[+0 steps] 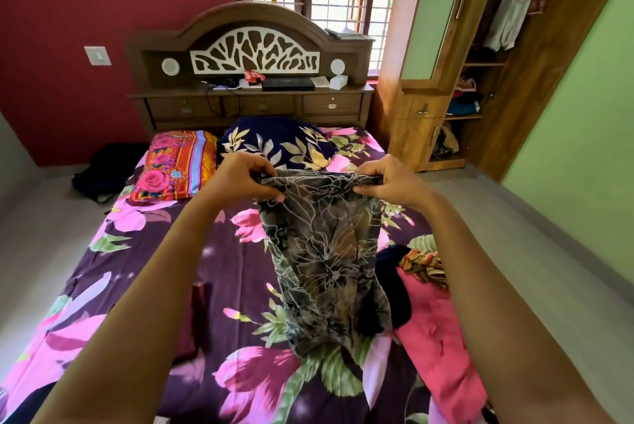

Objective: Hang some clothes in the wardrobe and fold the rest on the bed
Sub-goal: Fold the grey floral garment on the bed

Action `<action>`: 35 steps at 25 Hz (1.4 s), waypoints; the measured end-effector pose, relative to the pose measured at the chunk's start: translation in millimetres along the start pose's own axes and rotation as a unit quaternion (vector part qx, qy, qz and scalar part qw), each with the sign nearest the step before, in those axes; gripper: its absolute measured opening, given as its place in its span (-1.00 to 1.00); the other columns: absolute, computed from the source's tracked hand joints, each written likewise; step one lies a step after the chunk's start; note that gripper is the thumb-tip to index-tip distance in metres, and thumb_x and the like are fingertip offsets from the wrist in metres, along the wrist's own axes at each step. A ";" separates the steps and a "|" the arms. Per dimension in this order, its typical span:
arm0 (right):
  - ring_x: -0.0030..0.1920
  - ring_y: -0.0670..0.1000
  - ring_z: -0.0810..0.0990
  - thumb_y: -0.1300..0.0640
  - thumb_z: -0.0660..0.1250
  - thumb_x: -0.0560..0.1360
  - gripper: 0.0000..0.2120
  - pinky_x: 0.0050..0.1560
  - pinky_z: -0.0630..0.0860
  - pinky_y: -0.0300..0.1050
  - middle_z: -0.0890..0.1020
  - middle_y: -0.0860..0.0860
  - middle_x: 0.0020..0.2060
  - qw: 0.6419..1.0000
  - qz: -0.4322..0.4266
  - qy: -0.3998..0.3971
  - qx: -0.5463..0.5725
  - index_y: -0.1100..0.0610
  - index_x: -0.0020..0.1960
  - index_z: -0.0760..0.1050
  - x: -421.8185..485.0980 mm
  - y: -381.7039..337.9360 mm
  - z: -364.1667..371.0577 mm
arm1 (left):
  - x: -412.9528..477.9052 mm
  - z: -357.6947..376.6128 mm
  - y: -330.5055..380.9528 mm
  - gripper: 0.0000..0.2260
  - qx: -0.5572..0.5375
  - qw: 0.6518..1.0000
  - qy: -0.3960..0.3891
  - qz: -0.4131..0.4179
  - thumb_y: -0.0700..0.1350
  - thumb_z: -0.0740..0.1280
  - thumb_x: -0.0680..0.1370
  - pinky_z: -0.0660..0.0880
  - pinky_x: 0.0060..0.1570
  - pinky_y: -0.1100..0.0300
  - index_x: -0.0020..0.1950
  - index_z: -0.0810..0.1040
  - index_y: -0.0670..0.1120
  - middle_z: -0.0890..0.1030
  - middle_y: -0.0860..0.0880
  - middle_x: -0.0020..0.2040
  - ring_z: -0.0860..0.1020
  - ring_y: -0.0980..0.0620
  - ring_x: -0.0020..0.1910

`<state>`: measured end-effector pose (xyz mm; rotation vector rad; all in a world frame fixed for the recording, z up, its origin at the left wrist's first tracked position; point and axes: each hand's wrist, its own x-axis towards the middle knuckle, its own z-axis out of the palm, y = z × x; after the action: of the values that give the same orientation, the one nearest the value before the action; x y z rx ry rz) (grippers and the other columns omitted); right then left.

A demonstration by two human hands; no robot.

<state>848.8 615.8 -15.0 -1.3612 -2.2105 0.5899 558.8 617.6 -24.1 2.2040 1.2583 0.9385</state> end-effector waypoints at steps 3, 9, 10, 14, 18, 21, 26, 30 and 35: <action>-0.04 0.09 0.63 0.29 0.46 0.40 -0.83 0.07 0.55 0.03 0.67 0.13 -0.10 1.000 0.019 -0.023 -0.009 0.23 0.00 0.64 -4.0 4.1 -4.8 | 0.9 2.9 6.0 -0.71 0.050 0.997 0.055 0.027 -0.15 0.61 0.20 0.32 -0.45 0.45 -0.38 0.49 -0.04 0.46 0.09 -0.45 0.43 0.26 -0.47; 0.01 -0.08 0.57 0.33 0.48 0.37 -0.67 -0.02 0.46 -0.23 0.60 0.02 -0.01 0.998 0.050 0.016 0.042 0.14 0.10 0.55 -5.9 -6.5 -8.3 | -2.5 7.2 6.0 -0.68 0.033 0.988 0.149 0.028 -0.06 0.58 0.21 0.36 -0.43 0.43 -0.32 0.42 -0.01 0.45 0.11 -0.41 0.43 0.25 -0.45; 0.04 -0.05 0.55 0.30 0.46 0.39 -0.68 -0.01 0.42 -0.23 0.60 0.02 0.01 0.998 0.051 0.001 -0.020 0.19 0.14 0.57 -3.9 -7.5 -7.9 | -2.0 6.2 5.9 -0.68 0.029 0.993 0.116 0.008 -0.11 0.58 0.24 0.40 -0.38 0.40 -0.17 0.48 -0.04 0.48 0.09 -0.36 0.44 0.24 -0.43; 0.03 0.06 0.57 0.24 0.47 0.40 -0.74 -0.09 0.43 -0.19 0.61 0.07 -0.03 0.990 0.089 -0.057 -0.092 0.20 0.09 0.60 2.4 -13.0 -0.2 | -3.7 -1.5 -5.6 -0.83 0.086 0.996 -0.012 -0.027 -0.21 0.50 0.39 0.44 -0.30 0.16 -0.04 0.64 -0.18 0.59 -0.10 -0.30 0.46 0.14 -0.42; -0.15 0.04 0.61 0.20 0.48 0.40 -0.74 -0.32 0.44 -0.27 0.63 0.04 -0.13 0.979 0.126 -0.088 -0.130 0.19 0.08 0.62 13.9 -23.3 0.4 | -12.4 -2.0 -17.9 -0.91 -0.037 0.996 -0.001 -0.079 -0.21 0.45 0.44 0.28 -0.56 0.36 -0.26 0.60 -0.15 0.48 0.06 -0.57 0.36 0.19 -0.60; -0.47 0.02 0.60 0.27 0.38 0.48 -0.71 -0.55 0.44 -0.23 0.61 0.14 -0.21 0.976 0.200 -0.068 -0.061 0.22 0.20 0.50 36.8 -16.7 16.5 | -0.6 5.2 -32.1 -0.87 -0.081 0.981 0.011 -0.174 -0.20 0.36 0.52 0.36 -0.66 0.32 -0.23 0.51 -0.07 0.50 0.03 -0.60 0.42 0.15 -0.67; 0.02 0.29 0.62 0.44 0.16 0.55 -0.77 -0.16 0.64 0.10 0.54 0.16 -0.05 0.923 0.281 0.047 0.257 0.20 0.13 0.40 98.0 24.2 55.1 | 48.5 22.8 -63.5 -0.88 -0.218 0.932 0.097 -0.272 -0.23 0.25 0.59 0.58 -0.31 0.07 -0.14 0.47 -0.08 0.62 -0.08 -0.31 0.62 -0.10 -0.32; 0.02 0.04 0.54 0.38 0.25 0.50 -0.79 0.03 0.50 -0.07 0.55 0.04 -0.06 0.946 0.155 0.207 0.195 0.08 -0.04 0.45 138.5 39.4 57.1 | 83.8 16.3 -71.3 -0.78 -0.180 0.954 0.189 -0.148 -0.27 0.29 0.56 0.45 -0.18 0.09 -0.19 0.44 0.03 0.53 -0.06 -0.23 0.51 -0.07 -0.18; 0.11 -0.02 0.52 0.46 0.25 0.47 -0.73 0.23 0.45 -0.17 0.54 0.01 0.00 0.946 0.008 0.263 0.189 0.17 0.06 0.49 129.0 50.3 68.4 | 69.7 19.2 -85.6 -0.86 -0.153 0.960 0.216 -0.086 -0.21 0.32 0.54 0.40 -0.20 0.10 -0.12 0.42 0.01 0.58 -0.13 -0.16 0.48 -0.04 -0.20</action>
<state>792.3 745.6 -76.9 -1.1661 -1.5662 0.5426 548.6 719.8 -69.0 1.6749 1.3520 1.4852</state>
